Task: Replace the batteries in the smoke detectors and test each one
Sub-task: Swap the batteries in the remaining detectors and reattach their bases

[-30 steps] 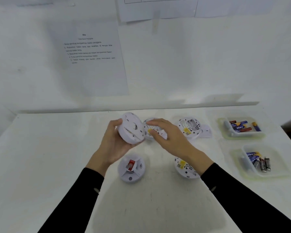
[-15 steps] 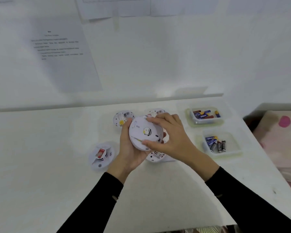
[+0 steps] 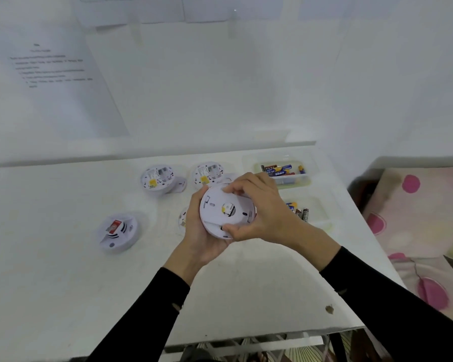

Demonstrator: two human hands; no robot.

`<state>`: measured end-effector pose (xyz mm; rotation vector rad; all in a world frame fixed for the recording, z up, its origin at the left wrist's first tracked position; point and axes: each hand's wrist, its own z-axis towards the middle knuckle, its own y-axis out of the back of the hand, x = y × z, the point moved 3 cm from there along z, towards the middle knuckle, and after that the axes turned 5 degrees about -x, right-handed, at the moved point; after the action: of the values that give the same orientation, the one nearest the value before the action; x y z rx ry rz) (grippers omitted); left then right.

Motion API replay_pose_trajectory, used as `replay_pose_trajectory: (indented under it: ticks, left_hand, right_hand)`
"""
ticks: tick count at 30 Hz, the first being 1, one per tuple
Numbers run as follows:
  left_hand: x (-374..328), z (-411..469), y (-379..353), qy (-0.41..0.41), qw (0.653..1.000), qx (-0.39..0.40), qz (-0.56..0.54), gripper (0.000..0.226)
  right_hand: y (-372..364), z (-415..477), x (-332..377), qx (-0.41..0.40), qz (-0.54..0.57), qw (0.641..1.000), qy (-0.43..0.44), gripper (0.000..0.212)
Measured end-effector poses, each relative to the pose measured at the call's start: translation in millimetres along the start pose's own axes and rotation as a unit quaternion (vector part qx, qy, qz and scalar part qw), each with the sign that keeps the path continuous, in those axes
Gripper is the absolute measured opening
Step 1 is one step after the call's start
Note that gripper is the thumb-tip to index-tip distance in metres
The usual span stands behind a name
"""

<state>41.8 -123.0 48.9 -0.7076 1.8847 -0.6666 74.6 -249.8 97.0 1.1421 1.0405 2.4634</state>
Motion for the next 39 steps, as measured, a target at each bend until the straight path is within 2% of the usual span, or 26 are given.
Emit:
replay_pose_trajectory:
  ticks: [9,15,18,21,23,25,29,31,33,35,37,39]
  left_hand:
    - [31.3,6.4,-11.6,-0.017,1.0,-0.015,0.012,0.058]
    - [33.4,7.5,-0.9,-0.066,0.996,-0.052,-0.019,0.055]
    - [32.3,11.6,8.1,-0.089,0.992,-0.074,-0.046,0.06]
    - [25.2,11.4,18.5,-0.123,0.983,-0.069,-0.117,0.054]
    - [21.8,9.9,23.7,-0.133,0.981,-0.056,-0.132,0.053]
    - [22.2,7.6,25.4,-0.125,0.982,-0.048,-0.13,0.056]
    - [26.2,3.6,20.3,-0.12,0.983,-0.041,-0.131,0.059]
    - [28.0,4.2,16.5,-0.125,0.984,-0.037,-0.124,0.058]
    - [30.9,5.7,11.9,-0.123,0.986,-0.03,-0.106,0.056]
    - [34.8,7.3,6.3,-0.119,0.989,-0.027,-0.082,0.054]
    - [38.0,8.3,0.2,-0.116,0.991,-0.02,-0.062,0.058]
    - [41.0,11.6,-3.1,-0.108,0.993,-0.009,-0.041,0.082]
  right_hand:
    - [21.3,-30.6,-24.3,0.0,0.05,0.999,-0.019,0.065]
    - [36.4,-57.7,-30.5,-0.025,0.138,0.989,-0.039,0.06]
    - [28.5,-79.3,-44.2,0.014,0.135,0.989,-0.052,0.06]
    - [6.4,-110.0,-68.5,0.098,0.064,0.991,-0.065,0.065]
    - [-11.7,-128.5,-82.9,0.162,0.007,0.985,-0.066,0.069]
    - [-23.4,-138.9,-91.4,0.191,-0.018,0.979,-0.07,0.067]
    - [-24.8,-135.1,-85.9,0.167,-0.043,0.985,-0.018,0.055]
    - [-13.0,-119.6,-69.1,0.1,-0.002,0.995,0.001,0.04]
    - [2.1,-95.9,-52.0,-0.004,0.055,0.998,0.007,0.02]
    - [12.5,-72.7,-41.6,-0.051,0.08,0.995,-0.016,0.022]
    - [13.6,-56.3,-37.7,-0.035,0.072,0.996,-0.044,0.032]
    - [10.5,-49.4,-38.2,-0.02,0.053,0.996,-0.061,0.036]
